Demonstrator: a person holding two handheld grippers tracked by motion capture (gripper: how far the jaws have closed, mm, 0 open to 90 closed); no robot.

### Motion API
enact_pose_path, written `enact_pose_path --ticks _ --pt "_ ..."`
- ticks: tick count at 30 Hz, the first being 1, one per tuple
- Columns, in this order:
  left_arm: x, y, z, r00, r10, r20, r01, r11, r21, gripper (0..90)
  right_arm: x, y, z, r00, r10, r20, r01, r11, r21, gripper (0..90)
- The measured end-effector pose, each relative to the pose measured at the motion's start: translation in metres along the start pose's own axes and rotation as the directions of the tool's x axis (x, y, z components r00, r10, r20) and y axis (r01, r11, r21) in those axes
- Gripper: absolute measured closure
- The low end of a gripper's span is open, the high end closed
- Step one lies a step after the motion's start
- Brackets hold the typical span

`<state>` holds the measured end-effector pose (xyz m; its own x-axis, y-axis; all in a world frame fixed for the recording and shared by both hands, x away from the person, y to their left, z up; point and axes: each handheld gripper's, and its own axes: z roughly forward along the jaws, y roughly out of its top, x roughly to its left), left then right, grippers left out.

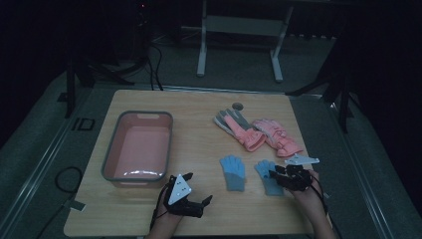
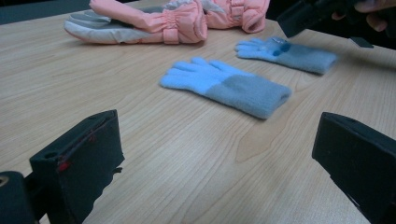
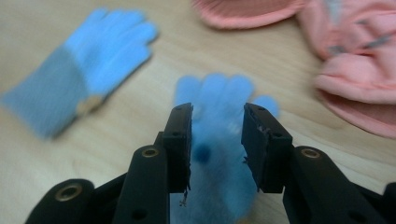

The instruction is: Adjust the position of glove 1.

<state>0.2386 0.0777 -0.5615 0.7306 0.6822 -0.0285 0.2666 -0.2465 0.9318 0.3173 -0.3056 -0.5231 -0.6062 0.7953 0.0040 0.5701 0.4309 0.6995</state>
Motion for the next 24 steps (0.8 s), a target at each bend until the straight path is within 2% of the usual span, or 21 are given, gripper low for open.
enact_pose_path --ticks 1,3,6,10,13,15,16,21,24 --pt "0.0 0.0 0.0 1.0 -0.001 0.0 0.001 1.0 -0.001 1.8 0.0 -0.001 0.0 0.9996 -0.027 0.003 0.027 1.0 0.005 62.7" --pt "0.0 0.0 0.0 1.0 -0.002 0.0 0.002 1.0 -0.001 1.8 -0.001 -0.005 0.001 0.9986 -0.052 -0.01 0.052 0.998 0.022 62.6" --pt "0.0 0.0 0.0 1.0 -0.003 0.0 0.003 1.0 0.0 1.8 -0.001 -0.011 0.002 0.998 -0.063 -0.01 0.063 0.998 0.03 61.2" --pt "0.0 0.0 0.0 1.0 -0.003 -0.002 0.003 1.0 0.001 1.8 0.001 -0.022 0.007 0.9998 -0.019 -0.002 0.019 1.0 0.01 61.1" --pt "0.0 0.0 0.0 1.0 -0.001 -0.002 0.001 1.0 0.001 1.8 0.005 -0.026 0.01 0.9997 -0.007 0.022 0.007 1.0 -0.002 60.4" --pt "0.0 0.0 0.0 1.0 0.0 -0.001 0.0 1.0 0.001 1.8 0.008 -0.026 0.01 0.9986 -0.022 0.047 0.022 1.0 -0.004 61.1" --pt "0.0 0.0 0.0 1.0 0.0 -0.001 0.0 1.0 0.001 1.8 0.01 -0.027 0.011 0.998 -0.029 0.056 0.029 1.0 -0.006 63.3" --pt "0.0 0.0 0.0 1.0 0.0 -0.001 0.0 1.0 0.001 1.8 0.014 -0.028 0.011 0.9982 -0.001 0.06 0.002 1.0 -0.016 80.0" --pt "0.0 0.0 0.0 1.0 0.0 -0.001 0.0 1.0 0.002 1.8 0.018 -0.025 0.012 0.9947 0.042 0.094 -0.042 0.999 -0.006 83.3"
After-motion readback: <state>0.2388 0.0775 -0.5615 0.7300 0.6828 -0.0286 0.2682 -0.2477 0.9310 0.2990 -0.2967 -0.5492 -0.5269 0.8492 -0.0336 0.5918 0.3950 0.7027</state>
